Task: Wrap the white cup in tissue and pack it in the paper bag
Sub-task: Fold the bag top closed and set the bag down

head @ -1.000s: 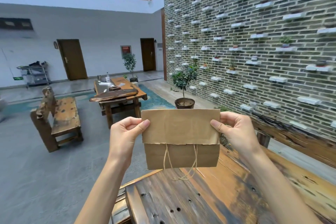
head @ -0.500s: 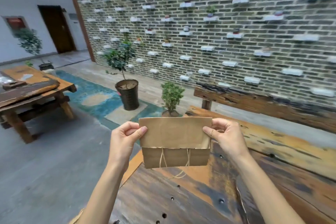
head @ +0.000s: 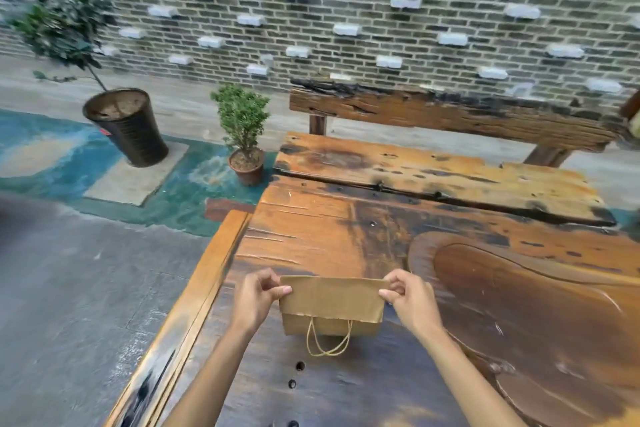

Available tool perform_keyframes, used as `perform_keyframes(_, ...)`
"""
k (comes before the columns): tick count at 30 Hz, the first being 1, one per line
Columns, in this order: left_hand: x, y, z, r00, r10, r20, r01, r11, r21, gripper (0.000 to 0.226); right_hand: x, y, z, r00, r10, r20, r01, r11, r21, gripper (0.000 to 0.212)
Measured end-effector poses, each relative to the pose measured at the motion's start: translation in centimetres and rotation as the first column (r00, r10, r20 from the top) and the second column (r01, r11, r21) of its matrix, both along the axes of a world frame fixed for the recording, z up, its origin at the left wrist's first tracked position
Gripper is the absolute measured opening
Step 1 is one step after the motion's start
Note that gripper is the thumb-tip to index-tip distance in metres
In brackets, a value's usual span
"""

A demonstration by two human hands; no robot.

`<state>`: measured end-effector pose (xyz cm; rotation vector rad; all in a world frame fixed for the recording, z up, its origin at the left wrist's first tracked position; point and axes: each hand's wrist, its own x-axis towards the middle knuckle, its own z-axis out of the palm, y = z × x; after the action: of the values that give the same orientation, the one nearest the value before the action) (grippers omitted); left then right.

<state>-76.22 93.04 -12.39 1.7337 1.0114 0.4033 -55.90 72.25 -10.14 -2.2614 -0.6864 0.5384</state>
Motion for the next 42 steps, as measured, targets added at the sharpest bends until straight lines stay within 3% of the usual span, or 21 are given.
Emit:
perform_keyframes(7,2.4,-0.3,-7.0,0.986,-0.035,-0.160,0.021,0.996,-0.090,0.038,0.8,-0.4,-7.2,0.993,-0.072,-0.091,0.056,0.985,-0.165,0.022)
perform_keyframes(15,2.1,-0.6,-11.4,0.945,-0.116,-0.306,0.078,0.988,-0.132,0.033,0.8,-1.1,-13.5,0.995,0.007,-0.102,-0.038,0.952,-0.303,0.046)
perform_keyframes(20,1.3,-0.9,-12.9,0.875,-0.242,-0.418,0.239,0.969,-0.062,0.032,-0.2,-1.4,-14.3,0.981,0.108,-0.161,-0.163,0.909,-0.384,0.032)
perform_keyframes(22,1.6,-1.0,-12.7,0.848,-0.295,-0.440,0.314,0.949,-0.031,0.022,-0.3,-1.2,-14.1,0.975,0.162,-0.152,-0.211,0.887,-0.410,0.016)
perform_keyframes(24,2.2,-1.1,-12.4,0.810,-0.358,-0.465,0.413,0.911,0.017,0.007,-0.3,-0.6,-14.1,0.952,0.290,-0.094,-0.301,0.843,-0.446,0.028)
perform_keyframes(30,4.0,-2.4,-12.3,0.660,-0.497,-0.564,0.640,0.765,0.075,0.022,-2.3,3.0,-13.5,0.761,0.647,-0.044,-0.572,0.639,-0.514,0.033)
perform_keyframes(35,4.0,-2.7,-13.1,0.664,-0.492,-0.563,0.660,0.739,0.134,0.026,-3.0,3.4,-13.4,0.734,0.677,0.053,-0.509,0.601,-0.616,0.031)
perform_keyframes(38,3.6,-2.4,-13.6,0.685,-0.468,-0.558,0.649,0.740,0.177,0.026,-2.5,2.9,-13.4,0.729,0.671,0.136,-0.413,0.590,-0.694,0.043)
perform_keyframes(42,2.8,-2.0,-14.1,0.731,-0.429,-0.531,0.602,0.772,0.206,0.024,-1.6,2.3,-13.2,0.763,0.636,0.112,-0.397,0.598,-0.696,0.051)
